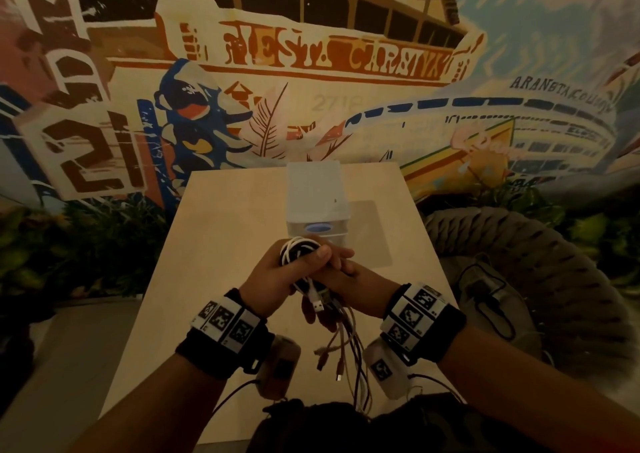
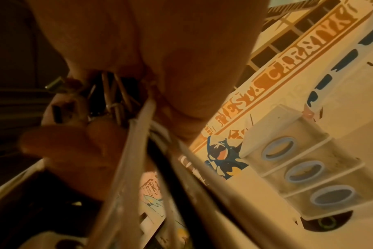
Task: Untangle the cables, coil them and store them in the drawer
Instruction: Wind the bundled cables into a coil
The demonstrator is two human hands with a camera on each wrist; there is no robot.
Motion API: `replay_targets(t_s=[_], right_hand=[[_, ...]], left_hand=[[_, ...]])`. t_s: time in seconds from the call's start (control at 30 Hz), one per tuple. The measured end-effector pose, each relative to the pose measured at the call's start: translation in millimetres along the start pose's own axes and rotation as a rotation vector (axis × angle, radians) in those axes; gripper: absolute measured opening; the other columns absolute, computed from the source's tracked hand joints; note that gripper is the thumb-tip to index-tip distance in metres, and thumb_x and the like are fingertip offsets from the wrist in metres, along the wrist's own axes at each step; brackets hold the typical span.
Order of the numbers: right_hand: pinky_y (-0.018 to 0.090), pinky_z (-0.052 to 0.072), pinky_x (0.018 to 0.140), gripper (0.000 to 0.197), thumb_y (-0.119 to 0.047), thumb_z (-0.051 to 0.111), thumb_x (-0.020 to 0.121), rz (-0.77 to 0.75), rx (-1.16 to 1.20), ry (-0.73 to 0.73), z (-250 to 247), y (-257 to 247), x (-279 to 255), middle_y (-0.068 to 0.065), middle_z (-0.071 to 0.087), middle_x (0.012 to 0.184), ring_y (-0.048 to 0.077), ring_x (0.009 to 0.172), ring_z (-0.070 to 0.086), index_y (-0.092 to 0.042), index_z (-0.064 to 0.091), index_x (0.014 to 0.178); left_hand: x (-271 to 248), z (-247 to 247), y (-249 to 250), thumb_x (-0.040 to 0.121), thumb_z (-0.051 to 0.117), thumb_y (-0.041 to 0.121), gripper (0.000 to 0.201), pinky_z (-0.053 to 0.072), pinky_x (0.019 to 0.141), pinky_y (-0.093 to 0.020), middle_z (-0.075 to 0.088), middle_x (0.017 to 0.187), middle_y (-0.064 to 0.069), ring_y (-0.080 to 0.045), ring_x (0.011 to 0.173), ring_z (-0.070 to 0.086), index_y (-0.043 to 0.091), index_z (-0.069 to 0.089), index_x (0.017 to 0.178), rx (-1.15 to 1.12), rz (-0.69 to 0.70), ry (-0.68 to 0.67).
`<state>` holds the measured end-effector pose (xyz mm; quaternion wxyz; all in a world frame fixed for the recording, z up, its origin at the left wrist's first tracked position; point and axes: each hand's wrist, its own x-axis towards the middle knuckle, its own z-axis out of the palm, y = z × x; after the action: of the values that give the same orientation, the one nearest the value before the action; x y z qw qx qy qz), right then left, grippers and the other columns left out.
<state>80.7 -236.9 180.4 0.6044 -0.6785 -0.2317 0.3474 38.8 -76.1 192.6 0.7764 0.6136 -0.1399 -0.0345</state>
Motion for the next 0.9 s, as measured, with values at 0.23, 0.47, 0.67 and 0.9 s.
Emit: replay_targets(t_s=[0.23,0.47,0.67,0.9], right_hand=[[0.033,0.056,0.081,0.026,-0.039,0.066,0.093,0.092,0.105,-0.223,-6,2,-1,0.011,0.069,0.095,0.024,0.087,0.068,-0.016,0.067,0.107],[0.032,0.053,0.09,0.024,-0.041,0.052,0.101,0.129,-0.355,-0.135,-6,11,1,-0.008,0.069,0.085,0.018,0.084,0.068,-0.023,0.068,0.096],[0.045,0.059,0.078,0.031,-0.037,0.042,0.106,0.259,-0.348,-0.193,-20,34,-5,0.011,0.053,0.079,0.019,0.065,0.055,-0.016,0.06,0.092],[0.024,0.048,0.06,0.027,-0.041,0.054,0.1,0.289,-0.493,-0.228,-31,32,-9,-0.004,0.052,0.075,0.008,0.061,0.051,-0.02,0.064,0.113]], left_hand=[[5,-6,1,0.093,0.068,0.036,0.03,0.053,0.092,-0.052,0.068,0.093,-0.029,-0.043,0.104,0.068,0.007,0.073,0.087,-0.039,-0.033,0.169],[8,-4,7,0.103,0.052,0.025,0.031,0.052,0.076,-0.043,0.056,0.074,-0.011,-0.033,0.071,0.056,0.016,0.067,0.078,0.023,-0.038,0.241],[4,-12,2,0.085,0.08,0.024,0.024,0.055,0.075,-0.044,0.052,0.067,-0.013,-0.034,0.067,0.055,0.012,0.062,0.073,0.117,-0.099,0.242],[0,-17,9,0.086,0.074,0.002,0.038,0.053,0.06,-0.03,0.063,0.075,-0.003,-0.015,0.06,0.06,0.026,0.061,0.112,0.658,-0.209,-0.146]])
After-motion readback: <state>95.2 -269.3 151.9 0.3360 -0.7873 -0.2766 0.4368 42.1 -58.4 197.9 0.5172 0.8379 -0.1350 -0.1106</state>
